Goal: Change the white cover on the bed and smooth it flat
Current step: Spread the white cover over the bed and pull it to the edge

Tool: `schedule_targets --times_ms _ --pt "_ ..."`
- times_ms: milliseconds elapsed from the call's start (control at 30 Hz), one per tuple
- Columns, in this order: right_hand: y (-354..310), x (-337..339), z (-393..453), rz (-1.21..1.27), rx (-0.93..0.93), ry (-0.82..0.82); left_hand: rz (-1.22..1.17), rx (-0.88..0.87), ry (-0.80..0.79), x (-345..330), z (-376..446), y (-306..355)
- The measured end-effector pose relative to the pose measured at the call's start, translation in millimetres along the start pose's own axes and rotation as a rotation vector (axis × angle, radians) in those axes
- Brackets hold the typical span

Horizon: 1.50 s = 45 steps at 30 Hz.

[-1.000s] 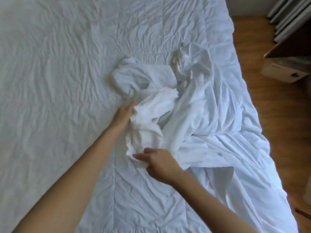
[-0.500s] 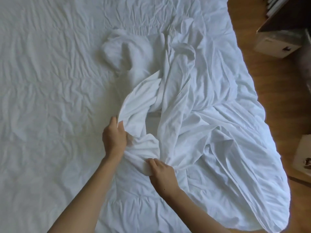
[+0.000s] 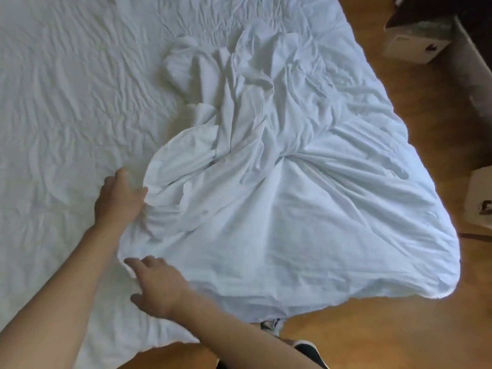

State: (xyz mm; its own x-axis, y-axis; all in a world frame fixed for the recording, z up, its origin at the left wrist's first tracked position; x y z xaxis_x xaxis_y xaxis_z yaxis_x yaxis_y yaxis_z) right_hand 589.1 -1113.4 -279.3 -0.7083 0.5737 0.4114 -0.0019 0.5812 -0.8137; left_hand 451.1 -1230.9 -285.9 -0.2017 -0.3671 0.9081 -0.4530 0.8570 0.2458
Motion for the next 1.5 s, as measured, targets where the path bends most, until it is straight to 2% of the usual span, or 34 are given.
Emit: schedule_targets --times_ms 100,200,300,400,500,633,700,800,933,1033,1100,1167,1200,1233,1300,1400,1500 --pt "71.0 -2.3 -15.4 -0.076 -0.137 0.171 -0.097 -0.087 0.05 -35.1 -47.9 -5.7" --pt "143.4 -10.6 -50.3 -0.143 -0.26 0.394 -0.104 -0.118 -0.003 -84.1 -81.8 -37.3" --pt "186.6 -32.7 -72.2 -0.299 -0.239 0.396 -0.077 -0.009 -0.039 -117.6 -90.4 -74.3" --pt "195.5 -63.7 -67.2 -0.402 -0.121 0.403 -0.167 0.189 -0.057 -141.3 -81.0 -113.1" --pt "185.0 -95.6 -42.6 -0.406 -0.002 0.529 -0.386 0.371 -0.057 -162.4 -63.7 -146.9" --pt "169.6 -115.4 4.5 -0.406 0.009 0.743 -0.808 0.429 -0.088 -180.9 -46.2 -163.3" --pt "161.1 -114.7 31.8 -0.455 0.009 0.8 -1.03 0.461 -0.126 -184.2 -33.0 -162.5" --pt "147.8 -99.7 72.8 -0.583 0.013 0.784 -1.282 0.463 -0.21 -180.7 -8.8 -154.2" --pt "124.5 -60.1 119.1 -0.708 -0.054 0.757 -1.455 0.349 -0.484 -154.3 17.6 -146.5" --pt "111.7 -30.8 147.9 -0.789 -0.18 0.526 -1.647 0.272 -0.683 -137.1 41.6 -158.0" --pt "107.4 -16.6 165.0 -0.796 -0.265 0.31 -1.607 0.236 -0.726 -131.2 53.0 -162.5" --pt "106.1 -10.5 172.3 -0.809 -0.302 0.213 -1.432 0.283 -0.63 -134.0 56.4 -161.5" --pt "106.7 -9.2 172.2 -0.829 -0.318 0.217 -1.331 0.316 -0.535 -138.0 55.3 -161.5" --pt "108.5 -8.0 170.7 -0.847 -0.325 0.263 -1.236 0.311 -0.425 -140.2 52.5 -163.6" --pt "111.5 1.2 164.9 -0.838 -0.375 0.431 -1.01 0.164 -0.247 -137.6 38.0 -175.6" --pt "111.7 40.4 153.7 -0.677 -0.526 0.758 -0.811 -0.022 -0.147 -136.5 -2.4 -206.7" --pt "100.5 72.7 161.4 -0.612 -0.536 0.878 -0.835 -0.002 -0.111 -132.3 -33.0 -219.9"
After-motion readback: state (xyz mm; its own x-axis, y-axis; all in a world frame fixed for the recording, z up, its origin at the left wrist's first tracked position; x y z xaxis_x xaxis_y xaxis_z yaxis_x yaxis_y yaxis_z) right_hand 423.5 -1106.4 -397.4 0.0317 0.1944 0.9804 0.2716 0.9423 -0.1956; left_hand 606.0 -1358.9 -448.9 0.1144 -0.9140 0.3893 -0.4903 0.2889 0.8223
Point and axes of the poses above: each hand's wrist, its own z-axis towards the middle knuckle, its own x-axis out of the back of the hand, y = z × x, the point moved 1 cm from there along z, towards the middle knuckle, and after that the axes turned 3 degrees about -x, right-handed, at the moved point
